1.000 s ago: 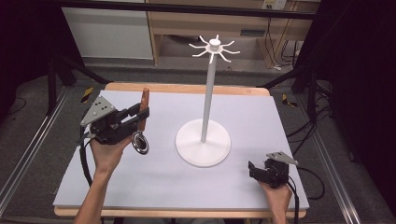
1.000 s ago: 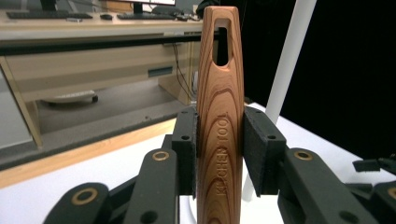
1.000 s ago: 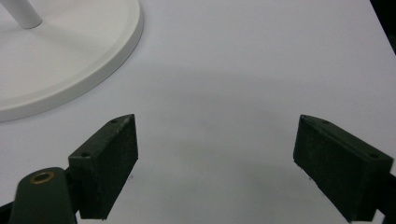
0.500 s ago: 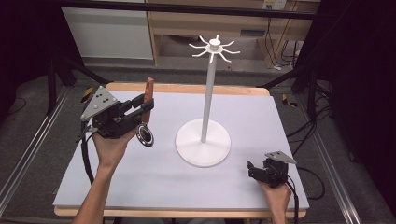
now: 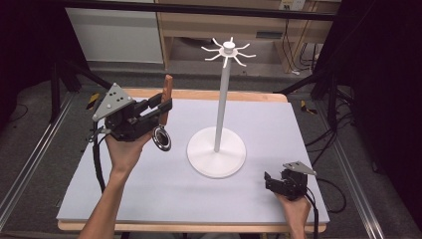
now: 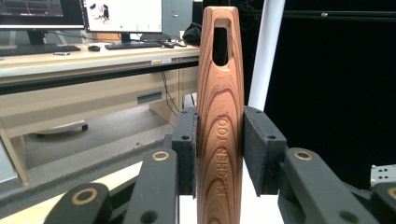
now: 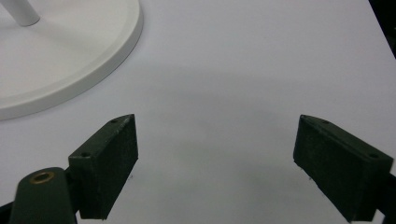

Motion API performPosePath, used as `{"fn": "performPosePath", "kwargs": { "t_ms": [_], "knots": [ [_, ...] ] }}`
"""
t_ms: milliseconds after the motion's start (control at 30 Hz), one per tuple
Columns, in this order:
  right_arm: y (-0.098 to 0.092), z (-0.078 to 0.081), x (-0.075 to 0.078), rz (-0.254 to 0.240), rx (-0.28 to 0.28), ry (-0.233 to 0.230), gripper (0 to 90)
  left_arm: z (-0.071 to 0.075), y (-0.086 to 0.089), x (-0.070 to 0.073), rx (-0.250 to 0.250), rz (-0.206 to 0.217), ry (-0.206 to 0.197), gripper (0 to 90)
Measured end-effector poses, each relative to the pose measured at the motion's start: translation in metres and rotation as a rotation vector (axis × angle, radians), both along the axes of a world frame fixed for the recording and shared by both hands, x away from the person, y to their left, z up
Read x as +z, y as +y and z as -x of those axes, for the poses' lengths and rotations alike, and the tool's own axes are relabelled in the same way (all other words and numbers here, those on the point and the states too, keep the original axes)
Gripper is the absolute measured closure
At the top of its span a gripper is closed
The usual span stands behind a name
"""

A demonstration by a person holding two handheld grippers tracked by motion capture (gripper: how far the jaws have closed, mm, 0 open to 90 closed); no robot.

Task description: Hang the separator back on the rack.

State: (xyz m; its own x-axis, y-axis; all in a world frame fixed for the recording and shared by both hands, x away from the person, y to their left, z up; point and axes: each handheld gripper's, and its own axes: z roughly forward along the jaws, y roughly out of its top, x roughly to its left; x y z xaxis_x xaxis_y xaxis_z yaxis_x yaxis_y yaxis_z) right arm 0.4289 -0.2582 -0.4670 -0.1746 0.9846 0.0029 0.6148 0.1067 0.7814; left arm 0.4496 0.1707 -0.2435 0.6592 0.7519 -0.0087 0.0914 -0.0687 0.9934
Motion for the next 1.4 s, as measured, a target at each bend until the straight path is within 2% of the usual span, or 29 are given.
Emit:
{"fn": "performPosePath", "kwargs": {
  "t_ms": [567, 1400],
  "knots": [
    [-0.001, 0.0, 0.001, -0.005, 0.0, -0.006, 14.3, 0.003, -0.016, 0.019, -0.036, 0.0, -0.027, 66.9],
    [-0.001, 0.0, 0.0, -0.002, -0.001, -0.007, 14.3, -0.003, -0.035, 0.033, -0.066, 0.003, -0.04, 66.9]
  ]
}}
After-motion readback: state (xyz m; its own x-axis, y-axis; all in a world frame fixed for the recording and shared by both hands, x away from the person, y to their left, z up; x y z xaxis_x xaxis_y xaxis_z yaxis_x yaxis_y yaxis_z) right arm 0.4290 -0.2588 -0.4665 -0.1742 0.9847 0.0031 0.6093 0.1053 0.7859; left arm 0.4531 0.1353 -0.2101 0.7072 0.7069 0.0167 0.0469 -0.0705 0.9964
